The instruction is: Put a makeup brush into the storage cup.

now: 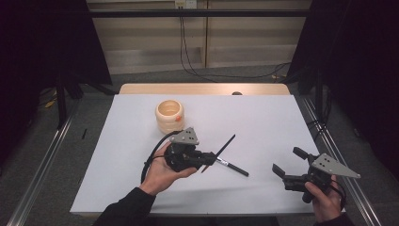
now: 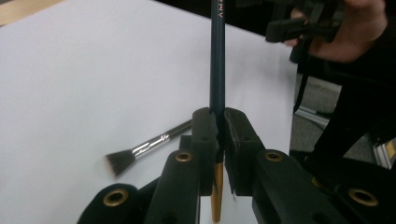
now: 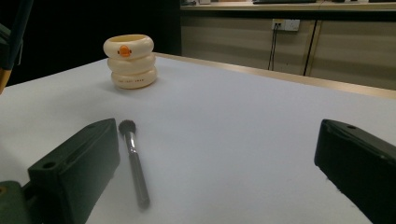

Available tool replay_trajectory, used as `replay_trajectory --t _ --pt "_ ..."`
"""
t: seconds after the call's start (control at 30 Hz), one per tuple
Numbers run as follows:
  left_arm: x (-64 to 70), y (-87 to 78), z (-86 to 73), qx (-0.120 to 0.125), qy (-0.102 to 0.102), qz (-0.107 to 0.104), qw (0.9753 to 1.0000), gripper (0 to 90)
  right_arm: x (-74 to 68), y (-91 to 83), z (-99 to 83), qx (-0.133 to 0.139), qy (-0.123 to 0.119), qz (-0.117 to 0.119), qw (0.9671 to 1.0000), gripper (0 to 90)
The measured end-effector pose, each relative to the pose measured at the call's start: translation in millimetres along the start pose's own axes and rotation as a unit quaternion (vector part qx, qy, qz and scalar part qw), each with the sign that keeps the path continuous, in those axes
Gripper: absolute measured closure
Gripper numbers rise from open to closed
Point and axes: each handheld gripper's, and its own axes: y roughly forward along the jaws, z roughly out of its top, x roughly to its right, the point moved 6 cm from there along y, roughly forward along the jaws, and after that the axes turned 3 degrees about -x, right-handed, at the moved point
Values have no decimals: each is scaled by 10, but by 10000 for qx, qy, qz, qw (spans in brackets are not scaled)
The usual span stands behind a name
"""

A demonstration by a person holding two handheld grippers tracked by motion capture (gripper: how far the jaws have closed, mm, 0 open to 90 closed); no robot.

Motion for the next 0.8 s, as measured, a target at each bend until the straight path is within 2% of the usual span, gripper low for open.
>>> replay_trajectory --t 0.1,0.13,0.17,0.2,0.23,0.3,0.33,0.37,0.4,0.47,0.53,0.57,0.6,0.7,0.73,0.8 --pt "-11 7 -10 -82 -15 -1 10000 836 -3 2 1 16 -6 -18 10000 0" --pt "-26 3 -33 -324 -6 37 9995 836 -1 2 0 9 -12 -11 10000 0" --pt "-26 3 -33 -324 -6 37 9995 836 -1 2 0 9 -12 -11 10000 0" --pt "-25 24 -58 -415 -9 -26 9991 836 0 2 0 7 -12 -5 10000 0" --pt "-29 15 -68 -548 0 11 9985 836 -1 4 0 7 0 -7 10000 0" --pt "-26 28 -75 -545 -58 -10 9985 836 -1 4 0 5 1 -2 10000 0" --pt "-38 23 -89 -672 7 11 9977 836 -3 5 1 7 1 7 10000 0" --pt "-39 39 -95 -644 -45 -14 9979 836 -5 5 0 -6 -15 26 10000 0" --pt "-46 43 -103 -705 -10 -10 9975 836 -5 5 0 -6 -15 26 10000 0" --pt "-52 53 -121 -845 -17 -25 9964 836 -6 6 0 -11 -21 36 10000 0" --pt "-54 59 -151 -1125 54 -25 9936 836 -6 7 0 -12 -14 29 10000 0" --pt "-44 80 -155 -1072 10 -80 9942 836 -6 7 0 -12 -14 29 10000 0" --pt "-44 86 -172 -1210 40 -65 9926 836 -8 7 -1 -16 -18 39 10000 0" --pt "-42 113 -193 -1320 17 -98 9912 836 -7 9 0 -16 -25 47 10000 0" --pt "-49 116 -205 -1421 56 -65 9898 836 -6 10 -1 -16 -31 46 10000 0" --pt "-41 137 -218 -1438 -2 -77 9896 836 -8 10 -1 -18 -24 49 10000 0"
